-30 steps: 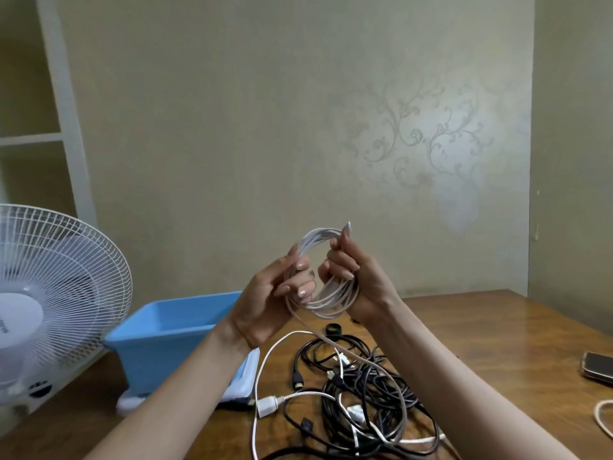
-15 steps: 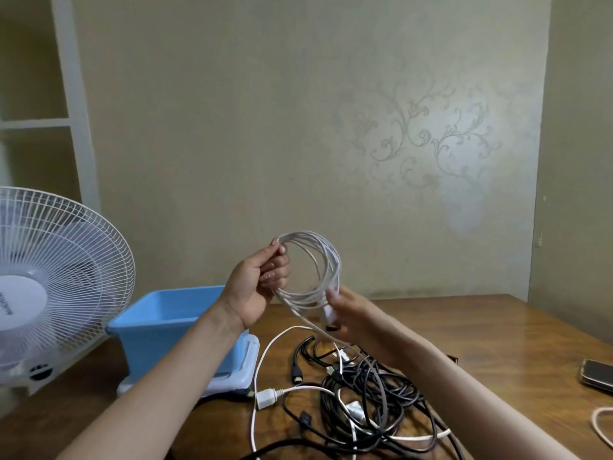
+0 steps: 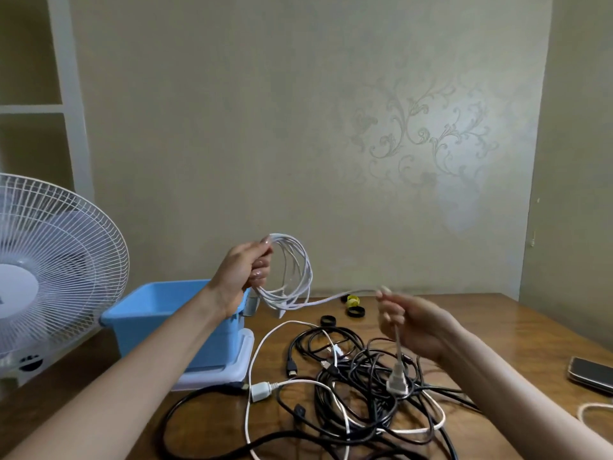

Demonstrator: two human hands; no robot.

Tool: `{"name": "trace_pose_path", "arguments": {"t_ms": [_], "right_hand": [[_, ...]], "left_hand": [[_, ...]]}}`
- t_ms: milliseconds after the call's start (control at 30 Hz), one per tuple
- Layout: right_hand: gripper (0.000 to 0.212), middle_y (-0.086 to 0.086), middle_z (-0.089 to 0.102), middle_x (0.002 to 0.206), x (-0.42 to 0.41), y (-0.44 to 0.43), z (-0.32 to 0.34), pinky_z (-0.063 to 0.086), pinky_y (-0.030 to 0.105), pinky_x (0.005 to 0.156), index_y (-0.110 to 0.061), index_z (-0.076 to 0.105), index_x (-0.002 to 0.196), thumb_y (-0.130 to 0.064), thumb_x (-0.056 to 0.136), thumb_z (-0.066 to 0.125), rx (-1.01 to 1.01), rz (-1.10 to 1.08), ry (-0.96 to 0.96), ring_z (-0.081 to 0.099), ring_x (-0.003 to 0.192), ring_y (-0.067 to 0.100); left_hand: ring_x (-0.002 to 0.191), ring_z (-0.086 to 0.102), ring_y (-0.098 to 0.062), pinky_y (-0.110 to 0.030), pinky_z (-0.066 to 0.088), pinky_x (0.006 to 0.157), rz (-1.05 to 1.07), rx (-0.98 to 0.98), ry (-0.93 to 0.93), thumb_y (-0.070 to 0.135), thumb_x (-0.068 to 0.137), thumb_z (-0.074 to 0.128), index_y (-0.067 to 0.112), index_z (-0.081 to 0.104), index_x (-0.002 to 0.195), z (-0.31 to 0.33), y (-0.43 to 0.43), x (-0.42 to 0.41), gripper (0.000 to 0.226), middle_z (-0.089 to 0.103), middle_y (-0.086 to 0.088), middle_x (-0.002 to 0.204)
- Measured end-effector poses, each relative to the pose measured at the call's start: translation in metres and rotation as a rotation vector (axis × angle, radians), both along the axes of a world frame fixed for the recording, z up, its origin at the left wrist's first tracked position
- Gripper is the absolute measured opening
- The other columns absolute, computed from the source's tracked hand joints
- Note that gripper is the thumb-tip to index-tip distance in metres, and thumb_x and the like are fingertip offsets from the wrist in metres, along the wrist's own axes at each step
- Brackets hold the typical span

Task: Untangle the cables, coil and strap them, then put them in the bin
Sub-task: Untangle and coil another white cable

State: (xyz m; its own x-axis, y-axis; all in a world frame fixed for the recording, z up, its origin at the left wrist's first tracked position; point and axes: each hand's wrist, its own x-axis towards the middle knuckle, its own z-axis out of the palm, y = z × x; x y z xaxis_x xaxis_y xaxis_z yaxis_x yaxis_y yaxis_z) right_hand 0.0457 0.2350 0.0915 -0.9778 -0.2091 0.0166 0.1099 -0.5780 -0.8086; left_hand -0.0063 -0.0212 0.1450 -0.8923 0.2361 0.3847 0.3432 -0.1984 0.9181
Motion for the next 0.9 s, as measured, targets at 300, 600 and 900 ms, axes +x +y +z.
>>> {"name": "trace_pose_path", "arguments": {"t_ms": [300,600,900], "right_hand": [[0.011,0.017,0.061,0.060,0.000,-0.084,0.066,0.049,0.026,0.036,0.008,0.059,0.089,0.001,0.093,0.051,0.932,-0.396,0.424,0.053,0.033,0.014],[0.039,0.016,0.052,0.123,-0.011,-0.110,0.022,0.041,0.033,0.092,-0.003,0.046,0.131,-0.009,0.093,0.046,1.526,-0.466,0.735,0.054,0.112,0.032],[0.043,-0.005,0.052,0.123,-0.009,-0.115,-0.042,0.049,0.042,0.080,-0.027,0.041,0.131,-0.026,0.091,0.057,1.380,-0.676,0.757,0.060,0.100,0.025]], "left_hand": [[0.041,0.027,-0.006,-0.016,0.024,0.040,-0.111,-0.190,-0.147,0.056,0.096,0.034,0.019,0.046,0.064,-0.004,0.047,0.013,0.050,0.033,0.006,0.050],[0.039,0.041,-0.007,-0.016,0.031,0.039,0.037,-0.161,-0.167,0.036,0.095,0.052,0.015,0.057,0.069,-0.021,0.044,0.002,0.034,0.049,0.003,0.050],[0.046,0.038,-0.011,-0.023,0.033,0.047,0.043,0.181,-0.252,0.033,0.100,0.042,0.020,0.036,0.062,-0.045,0.042,-0.017,0.040,0.041,0.006,0.047]]}}
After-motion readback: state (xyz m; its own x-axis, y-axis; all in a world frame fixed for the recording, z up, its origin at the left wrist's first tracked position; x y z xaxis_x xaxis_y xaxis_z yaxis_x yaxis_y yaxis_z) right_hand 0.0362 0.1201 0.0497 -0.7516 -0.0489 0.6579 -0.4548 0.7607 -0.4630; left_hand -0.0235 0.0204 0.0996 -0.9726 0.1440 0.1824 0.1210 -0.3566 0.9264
